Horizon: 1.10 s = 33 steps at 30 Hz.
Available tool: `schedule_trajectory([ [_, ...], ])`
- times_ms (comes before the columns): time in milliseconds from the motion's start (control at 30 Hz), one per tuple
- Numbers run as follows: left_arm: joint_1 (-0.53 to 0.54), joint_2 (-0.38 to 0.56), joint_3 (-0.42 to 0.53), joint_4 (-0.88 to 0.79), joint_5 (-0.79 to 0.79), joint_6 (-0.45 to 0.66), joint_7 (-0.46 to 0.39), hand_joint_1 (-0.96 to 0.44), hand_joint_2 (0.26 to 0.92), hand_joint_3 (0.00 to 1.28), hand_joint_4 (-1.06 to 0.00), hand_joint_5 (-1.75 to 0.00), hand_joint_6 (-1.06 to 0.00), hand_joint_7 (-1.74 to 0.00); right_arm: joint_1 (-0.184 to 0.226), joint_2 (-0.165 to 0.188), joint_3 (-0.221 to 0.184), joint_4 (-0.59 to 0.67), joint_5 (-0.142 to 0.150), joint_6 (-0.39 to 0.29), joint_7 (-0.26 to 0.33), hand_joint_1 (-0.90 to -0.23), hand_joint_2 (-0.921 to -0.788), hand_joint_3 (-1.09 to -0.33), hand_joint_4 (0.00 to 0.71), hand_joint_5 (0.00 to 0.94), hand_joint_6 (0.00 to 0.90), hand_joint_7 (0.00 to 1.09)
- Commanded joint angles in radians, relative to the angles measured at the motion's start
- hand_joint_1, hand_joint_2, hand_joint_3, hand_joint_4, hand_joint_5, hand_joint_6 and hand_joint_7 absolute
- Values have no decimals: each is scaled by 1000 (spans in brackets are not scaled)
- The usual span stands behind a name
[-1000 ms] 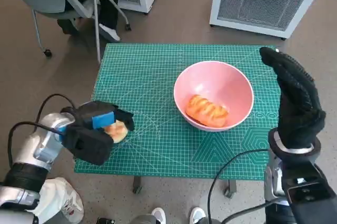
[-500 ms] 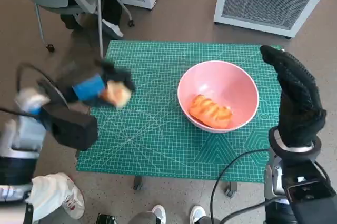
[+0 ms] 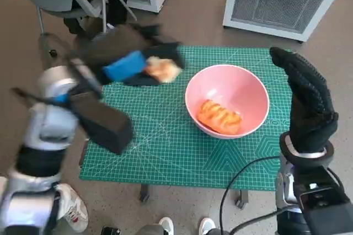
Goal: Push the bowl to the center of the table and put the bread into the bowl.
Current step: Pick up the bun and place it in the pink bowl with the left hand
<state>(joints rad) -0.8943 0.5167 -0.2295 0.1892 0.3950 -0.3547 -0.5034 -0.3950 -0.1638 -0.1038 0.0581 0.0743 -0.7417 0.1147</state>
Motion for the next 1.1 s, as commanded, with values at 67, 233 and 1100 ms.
schedule_trajectory([
  [67,-98,-92,-68,153,11,-78,21,2,920,54,-653,-1132,-697,-1162,6,7,6,7,-11,9,-1,-391,-921,-510,457,0,146,678],
  [233,-169,-172,-106,333,20,-150,59,1,920,91,-614,-1156,-649,-1228,17,11,4,-4,-13,13,-3,-390,-921,-511,458,1,143,684],
  [1100,-233,-289,-209,662,88,-198,95,-301,880,8,-5,1,-201,-1,68,-2,-47,-76,-35,35,-24,-405,-921,-488,468,4,178,633],
])
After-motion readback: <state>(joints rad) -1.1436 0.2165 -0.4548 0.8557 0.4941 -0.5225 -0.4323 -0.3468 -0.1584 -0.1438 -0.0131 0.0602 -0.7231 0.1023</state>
